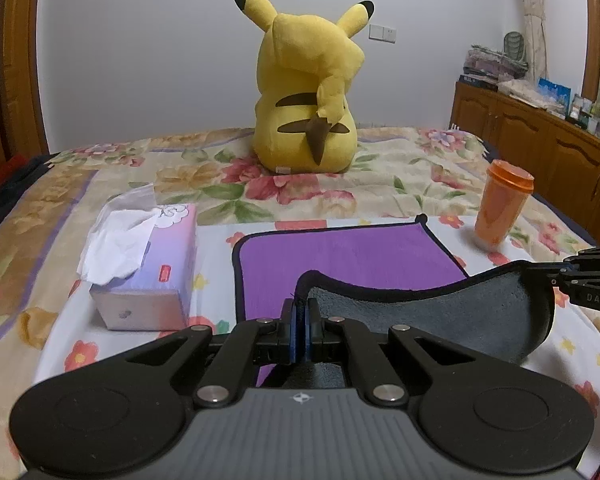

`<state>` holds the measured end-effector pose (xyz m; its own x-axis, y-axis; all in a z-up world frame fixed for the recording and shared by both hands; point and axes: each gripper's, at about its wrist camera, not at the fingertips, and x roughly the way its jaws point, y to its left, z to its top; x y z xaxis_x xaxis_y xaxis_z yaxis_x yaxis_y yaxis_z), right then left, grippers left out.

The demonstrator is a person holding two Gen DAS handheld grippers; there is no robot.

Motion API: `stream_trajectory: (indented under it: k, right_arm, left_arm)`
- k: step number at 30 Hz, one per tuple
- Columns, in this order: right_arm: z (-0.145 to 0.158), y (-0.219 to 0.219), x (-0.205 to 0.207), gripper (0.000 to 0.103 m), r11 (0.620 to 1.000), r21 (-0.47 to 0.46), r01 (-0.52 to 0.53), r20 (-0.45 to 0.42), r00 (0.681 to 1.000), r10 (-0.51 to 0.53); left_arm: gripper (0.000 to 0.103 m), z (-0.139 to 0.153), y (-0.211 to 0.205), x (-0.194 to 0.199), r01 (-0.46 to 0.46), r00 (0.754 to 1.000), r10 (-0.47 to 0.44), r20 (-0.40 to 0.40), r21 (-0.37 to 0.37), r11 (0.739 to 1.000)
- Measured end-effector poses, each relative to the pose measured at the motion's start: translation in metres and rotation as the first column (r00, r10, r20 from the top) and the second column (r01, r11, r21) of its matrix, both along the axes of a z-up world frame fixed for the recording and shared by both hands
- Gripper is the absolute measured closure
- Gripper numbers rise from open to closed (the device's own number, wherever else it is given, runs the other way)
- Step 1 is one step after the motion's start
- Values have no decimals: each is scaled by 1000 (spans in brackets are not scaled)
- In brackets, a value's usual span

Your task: Fold towel

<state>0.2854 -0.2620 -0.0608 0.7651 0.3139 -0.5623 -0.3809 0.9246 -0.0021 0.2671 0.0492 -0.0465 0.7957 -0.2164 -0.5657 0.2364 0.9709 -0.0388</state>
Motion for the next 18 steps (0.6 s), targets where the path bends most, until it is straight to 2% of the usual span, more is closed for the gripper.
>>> stream_trajectory:
  k: [18]
  right_arm:
    - [10, 6, 34, 99, 999, -46, -1, 44, 999, 3]
  left_arm:
    - [96, 12, -3, 40, 7, 999, -8, 37, 11, 1000]
